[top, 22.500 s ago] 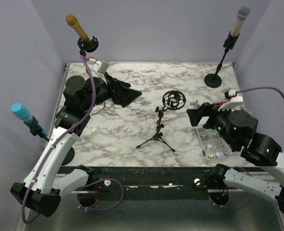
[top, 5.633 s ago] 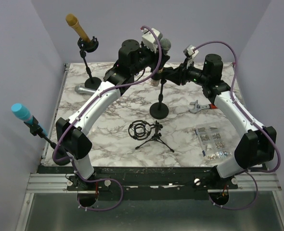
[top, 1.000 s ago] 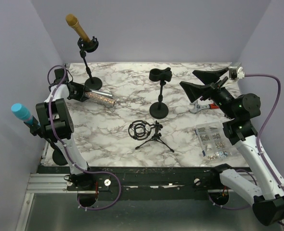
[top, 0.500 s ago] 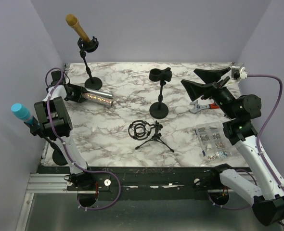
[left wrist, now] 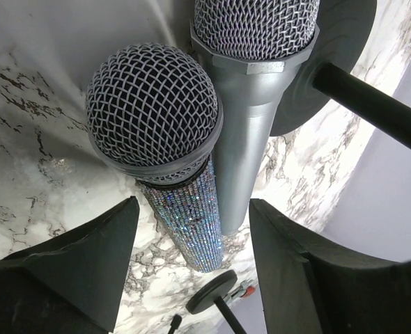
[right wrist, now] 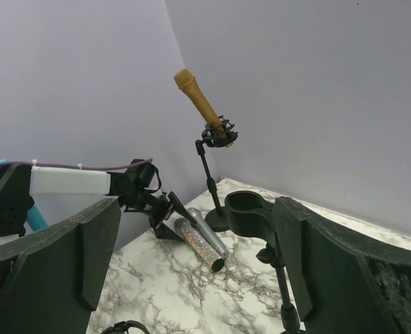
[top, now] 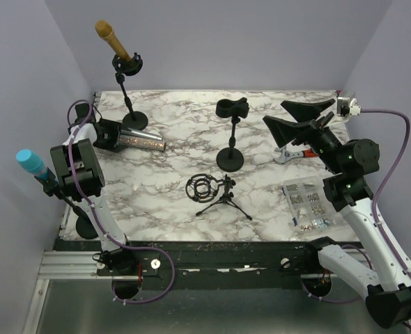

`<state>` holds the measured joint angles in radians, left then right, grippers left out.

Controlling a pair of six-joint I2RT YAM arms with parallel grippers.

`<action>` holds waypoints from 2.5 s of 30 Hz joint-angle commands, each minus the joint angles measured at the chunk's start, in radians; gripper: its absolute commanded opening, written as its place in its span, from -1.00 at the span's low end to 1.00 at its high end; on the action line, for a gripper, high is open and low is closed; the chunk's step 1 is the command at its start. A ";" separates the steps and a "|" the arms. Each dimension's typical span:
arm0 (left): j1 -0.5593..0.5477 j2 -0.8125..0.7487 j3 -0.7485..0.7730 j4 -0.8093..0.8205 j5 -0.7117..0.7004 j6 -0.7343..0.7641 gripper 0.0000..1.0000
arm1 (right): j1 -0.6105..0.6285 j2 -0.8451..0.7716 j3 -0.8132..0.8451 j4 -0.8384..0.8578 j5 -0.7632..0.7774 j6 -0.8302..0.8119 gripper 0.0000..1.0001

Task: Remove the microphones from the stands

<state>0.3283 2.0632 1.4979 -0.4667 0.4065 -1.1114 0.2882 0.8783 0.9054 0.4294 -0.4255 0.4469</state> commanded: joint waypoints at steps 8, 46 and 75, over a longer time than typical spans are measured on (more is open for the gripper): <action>-0.004 -0.064 -0.027 0.023 0.065 -0.027 0.40 | 0.000 0.008 0.010 -0.003 0.047 0.047 1.00; -0.595 -0.707 0.099 0.029 0.001 0.572 0.43 | 0.000 0.616 0.381 -0.361 -0.001 0.424 1.00; -0.754 -0.989 -0.163 0.088 -0.293 0.795 0.47 | 0.000 0.760 0.069 -0.286 0.043 0.348 0.97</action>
<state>-0.4091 1.0920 1.3369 -0.4118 0.1574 -0.3420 0.2878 1.5543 1.0435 0.3054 -0.3954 0.8738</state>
